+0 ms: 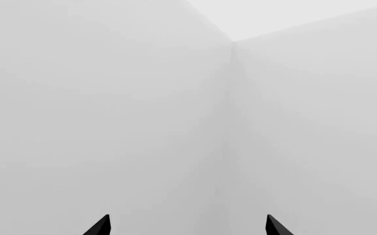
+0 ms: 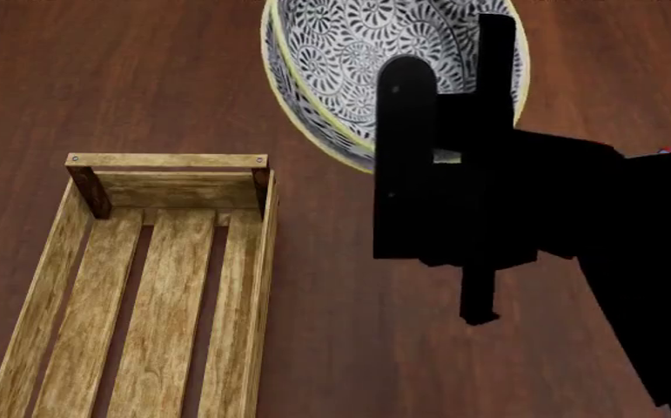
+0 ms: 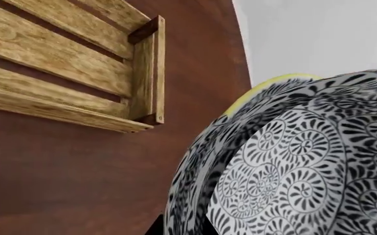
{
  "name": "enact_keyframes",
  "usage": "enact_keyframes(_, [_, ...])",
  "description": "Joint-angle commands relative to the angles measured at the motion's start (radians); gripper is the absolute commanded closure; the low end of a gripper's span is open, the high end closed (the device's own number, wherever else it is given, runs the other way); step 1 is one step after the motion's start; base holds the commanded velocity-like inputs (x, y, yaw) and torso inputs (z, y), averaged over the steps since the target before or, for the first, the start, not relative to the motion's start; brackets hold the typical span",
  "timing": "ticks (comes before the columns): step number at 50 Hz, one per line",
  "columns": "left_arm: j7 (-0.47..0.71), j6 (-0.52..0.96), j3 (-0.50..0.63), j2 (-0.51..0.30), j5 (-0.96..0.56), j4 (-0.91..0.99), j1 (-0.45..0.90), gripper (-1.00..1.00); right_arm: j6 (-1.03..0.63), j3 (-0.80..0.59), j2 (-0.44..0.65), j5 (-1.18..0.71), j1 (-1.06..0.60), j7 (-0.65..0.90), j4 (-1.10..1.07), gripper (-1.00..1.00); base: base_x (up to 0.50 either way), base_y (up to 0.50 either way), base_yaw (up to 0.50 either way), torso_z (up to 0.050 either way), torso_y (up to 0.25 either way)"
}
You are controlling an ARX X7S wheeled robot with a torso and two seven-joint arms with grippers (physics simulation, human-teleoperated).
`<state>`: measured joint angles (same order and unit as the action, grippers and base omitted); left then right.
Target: Stack the left bowl on the right bowl and place them in the tray.
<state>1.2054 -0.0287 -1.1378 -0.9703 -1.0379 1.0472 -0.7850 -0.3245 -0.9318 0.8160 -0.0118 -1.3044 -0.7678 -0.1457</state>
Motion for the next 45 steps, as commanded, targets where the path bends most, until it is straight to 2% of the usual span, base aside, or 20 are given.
enact_keyframes(1, [-0.012, 0.003, -0.012, 0.011, -0.005, 0.000, 0.000, -1.00, 0.064, 0.005, -0.107, 0.014, -0.070, -0.011, 0.047, 1.00, 0.00, 0.00, 0.00, 0.000, 0.000])
enact_keyframes(14, [0.009, 0.006, -0.020, -0.026, -0.017, 0.000, 0.000, -1.00, 0.096, 0.004, -0.146, -0.018, -0.091, -0.040, 0.021, 1.00, 0.00, 0.00, 0.00, 0.000, 0.001])
enact_keyframes(20, [-0.007, 0.034, -0.075, -0.018, -0.057, 0.000, 0.000, -1.00, 0.100, -0.007, -0.199, -0.020, -0.106, -0.042, 0.038, 1.00, 0.00, 0.00, 0.00, 0.000, 0.000])
enact_keyframes(26, [0.001, 0.028, -0.061, -0.034, -0.051, 0.000, 0.000, -1.00, 0.110, -0.021, -0.239, -0.021, -0.106, -0.042, 0.042, 1.00, 0.00, 0.00, 0.00, 0.000, 0.002])
enact_keyframes(32, [0.037, 0.053, -0.088, -0.097, -0.087, 0.000, 0.000, -1.00, 0.131, -0.055, -0.267, -0.007, -0.092, -0.048, 0.031, 1.00, 0.00, 0.00, 0.00, 0.000, 0.000])
enact_keyframes(35, [0.006, 0.056, -0.099, -0.051, -0.083, 0.000, 0.000, -1.00, 0.128, -0.072, -0.288, 0.005, -0.082, -0.039, 0.022, 1.00, 0.00, 0.00, 0.00, 0.000, 0.003])
enact_keyframes(38, [0.008, 0.064, -0.113, -0.059, -0.092, 0.000, 0.000, -1.00, 0.142, -0.086, -0.296, 0.017, -0.083, -0.044, 0.025, 1.00, 0.00, 0.00, 0.00, 0.000, 0.000])
enact_keyframes(41, [0.034, 0.046, -0.066, -0.081, -0.062, 0.000, 0.000, -1.00, 0.136, -0.100, -0.315, 0.023, -0.079, -0.042, 0.024, 1.00, 0.00, 0.00, 0.00, 0.000, 0.000])
enact_keyframes(45, [0.039, 0.043, -0.064, -0.088, -0.063, 0.000, 0.000, -1.00, 0.146, -0.120, -0.330, 0.037, -0.076, -0.046, 0.029, 1.00, 0.00, 0.00, 0.00, 0.000, 0.003])
